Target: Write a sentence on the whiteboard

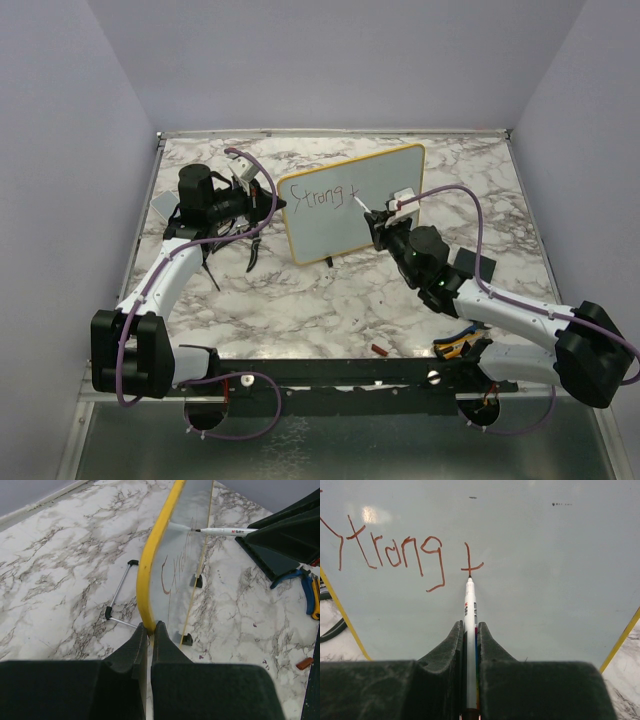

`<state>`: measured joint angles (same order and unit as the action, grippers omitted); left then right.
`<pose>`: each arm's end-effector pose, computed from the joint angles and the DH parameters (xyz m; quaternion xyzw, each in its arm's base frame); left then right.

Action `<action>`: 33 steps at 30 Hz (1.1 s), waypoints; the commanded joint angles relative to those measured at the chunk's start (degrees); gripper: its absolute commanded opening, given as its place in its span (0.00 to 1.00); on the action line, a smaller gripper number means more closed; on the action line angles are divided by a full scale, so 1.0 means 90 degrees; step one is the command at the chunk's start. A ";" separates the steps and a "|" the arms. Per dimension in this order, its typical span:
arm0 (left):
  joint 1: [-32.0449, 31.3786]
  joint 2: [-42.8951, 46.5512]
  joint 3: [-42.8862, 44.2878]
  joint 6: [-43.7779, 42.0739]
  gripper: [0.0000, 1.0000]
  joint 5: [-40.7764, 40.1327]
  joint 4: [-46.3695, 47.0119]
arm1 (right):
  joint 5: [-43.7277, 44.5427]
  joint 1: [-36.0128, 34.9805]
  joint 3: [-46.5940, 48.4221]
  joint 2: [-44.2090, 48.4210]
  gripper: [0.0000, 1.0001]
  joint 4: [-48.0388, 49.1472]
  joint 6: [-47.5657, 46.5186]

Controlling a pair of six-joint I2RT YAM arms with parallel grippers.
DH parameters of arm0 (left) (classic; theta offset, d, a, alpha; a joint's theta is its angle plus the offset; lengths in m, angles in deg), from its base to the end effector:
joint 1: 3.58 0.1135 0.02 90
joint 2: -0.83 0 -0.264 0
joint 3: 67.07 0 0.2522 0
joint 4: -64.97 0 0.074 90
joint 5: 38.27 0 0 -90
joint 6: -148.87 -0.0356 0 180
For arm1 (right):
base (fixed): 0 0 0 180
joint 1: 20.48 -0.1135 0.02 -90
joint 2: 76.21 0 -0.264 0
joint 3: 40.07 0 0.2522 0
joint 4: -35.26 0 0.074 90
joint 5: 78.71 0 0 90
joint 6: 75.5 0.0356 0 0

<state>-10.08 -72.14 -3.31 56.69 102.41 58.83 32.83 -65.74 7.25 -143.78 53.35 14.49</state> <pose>0.2798 -0.0596 0.3000 0.3131 0.6970 -0.3608 0.5348 0.1944 0.1776 0.2662 -0.1527 0.7030 0.1379 0.6808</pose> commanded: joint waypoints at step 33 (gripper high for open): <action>0.0016 0.0024 -0.0126 -0.0325 0.00 -0.0307 -0.0146 | 0.0320 0.0028 0.0638 0.0142 0.01 0.0287 -0.0565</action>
<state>-10.08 -72.12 -3.31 56.71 102.39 58.81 35.43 -65.74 10.55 -140.61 52.94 11.25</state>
